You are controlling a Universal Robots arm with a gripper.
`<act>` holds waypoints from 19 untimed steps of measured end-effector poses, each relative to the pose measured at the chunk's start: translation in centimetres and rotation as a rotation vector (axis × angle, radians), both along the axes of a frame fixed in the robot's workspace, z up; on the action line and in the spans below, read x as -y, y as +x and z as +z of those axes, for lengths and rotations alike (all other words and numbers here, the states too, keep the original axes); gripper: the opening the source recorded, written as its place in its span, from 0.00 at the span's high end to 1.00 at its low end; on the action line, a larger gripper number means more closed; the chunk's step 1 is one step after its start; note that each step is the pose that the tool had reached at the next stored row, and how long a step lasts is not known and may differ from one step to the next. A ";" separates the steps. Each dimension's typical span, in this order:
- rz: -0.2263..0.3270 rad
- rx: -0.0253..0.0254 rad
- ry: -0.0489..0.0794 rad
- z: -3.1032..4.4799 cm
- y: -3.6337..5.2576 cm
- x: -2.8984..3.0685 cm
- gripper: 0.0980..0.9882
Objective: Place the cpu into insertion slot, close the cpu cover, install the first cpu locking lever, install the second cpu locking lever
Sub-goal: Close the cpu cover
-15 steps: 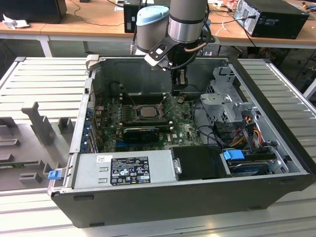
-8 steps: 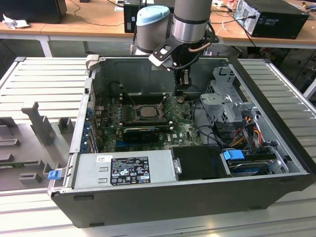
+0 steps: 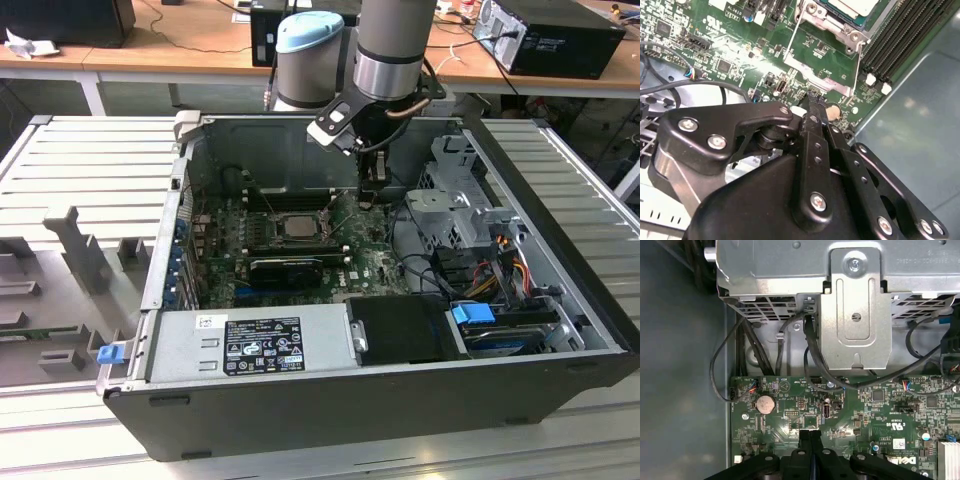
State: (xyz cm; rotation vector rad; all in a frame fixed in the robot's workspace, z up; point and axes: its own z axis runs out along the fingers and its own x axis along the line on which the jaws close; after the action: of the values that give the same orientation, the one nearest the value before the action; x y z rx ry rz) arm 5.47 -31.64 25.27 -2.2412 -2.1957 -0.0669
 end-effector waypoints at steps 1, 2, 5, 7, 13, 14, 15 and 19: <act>0.000 -0.0001 0.000 -0.22 0.00 0.00 0.99; 0.000 -0.0007 0.000 -0.48 0.00 0.00 0.99; 0.000 -0.0117 0.000 -0.91 0.00 0.01 0.99; 0.000 -0.0184 0.000 -1.04 -0.08 0.05 0.99; 0.001 -0.0185 0.000 -1.06 -1.27 0.42 0.99; 0.001 -0.0185 0.000 -1.06 -1.35 0.43 0.99; 0.001 -0.0185 0.000 -1.06 -1.40 0.43 0.99; 0.001 -0.0186 0.000 -1.06 -1.62 0.42 0.99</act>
State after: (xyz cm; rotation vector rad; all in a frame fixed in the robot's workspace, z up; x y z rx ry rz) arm 3.85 -32.06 24.21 -2.2316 -2.1877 -0.0456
